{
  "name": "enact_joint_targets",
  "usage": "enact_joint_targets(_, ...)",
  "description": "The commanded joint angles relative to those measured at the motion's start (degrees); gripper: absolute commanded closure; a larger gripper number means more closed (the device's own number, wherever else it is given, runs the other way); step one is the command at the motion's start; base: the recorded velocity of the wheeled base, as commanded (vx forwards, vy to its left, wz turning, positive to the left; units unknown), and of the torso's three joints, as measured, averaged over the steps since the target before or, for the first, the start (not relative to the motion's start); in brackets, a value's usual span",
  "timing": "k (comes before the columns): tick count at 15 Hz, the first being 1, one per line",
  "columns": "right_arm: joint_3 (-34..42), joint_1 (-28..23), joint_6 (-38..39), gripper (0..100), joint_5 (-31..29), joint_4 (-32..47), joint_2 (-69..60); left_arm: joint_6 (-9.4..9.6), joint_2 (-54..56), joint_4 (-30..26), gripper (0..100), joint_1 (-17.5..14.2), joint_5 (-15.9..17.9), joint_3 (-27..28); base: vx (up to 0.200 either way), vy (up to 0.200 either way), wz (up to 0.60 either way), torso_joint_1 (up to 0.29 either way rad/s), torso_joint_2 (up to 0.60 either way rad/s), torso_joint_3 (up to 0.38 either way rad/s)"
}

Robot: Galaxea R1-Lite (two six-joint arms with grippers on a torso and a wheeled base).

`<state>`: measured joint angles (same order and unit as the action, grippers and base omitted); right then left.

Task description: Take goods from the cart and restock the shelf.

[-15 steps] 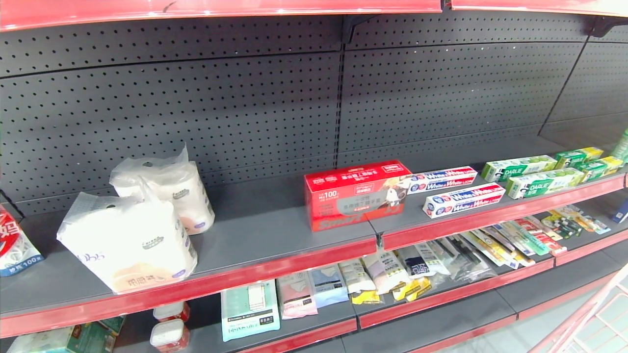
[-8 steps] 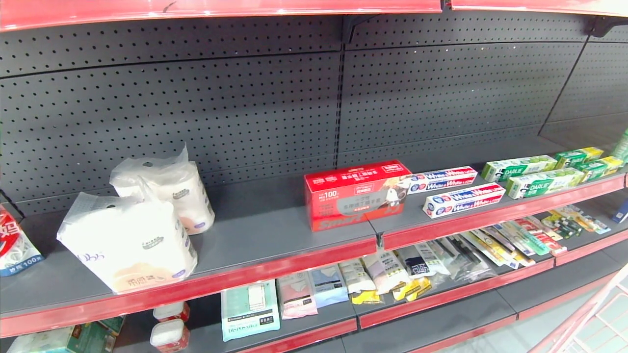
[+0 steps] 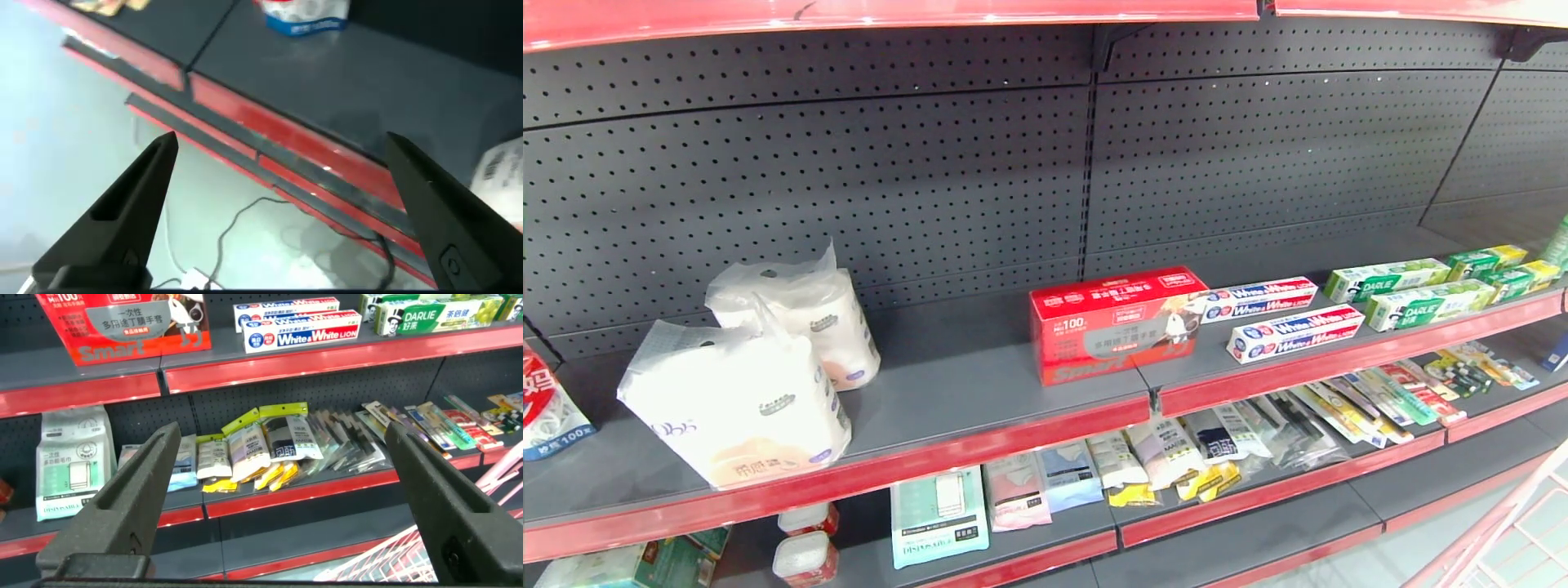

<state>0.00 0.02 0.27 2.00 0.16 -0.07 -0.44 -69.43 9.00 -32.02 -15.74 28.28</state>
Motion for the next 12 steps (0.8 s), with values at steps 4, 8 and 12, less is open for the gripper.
enact_joint_targets(4, 0.0, 0.1, 0.0, 0, 0.0, 0.0, 0.1, 3.08, -11.2, 6.9, 0, -0.3, 8.9, 0.0, 0.000, 0.000, 0.00, 0.000, 0.00, 0.000)
enact_joint_targets(8, 0.0, 0.1, 0.0, 0, 0.0, 0.0, 0.1, 3.52, -17.6, 9.8, 0, -0.1, 9.0, 0.1, 0.000, 0.000, 0.00, 0.000, 0.00, 0.000)
enact_joint_targets(12, 0.0, 0.0, 0.0, 0, 0.1, 0.0, 0.1, 6.33, -22.8, 11.0, 0, 1.8, 8.9, 0.3, 0.000, 0.000, 0.00, 0.000, 0.00, 0.000)
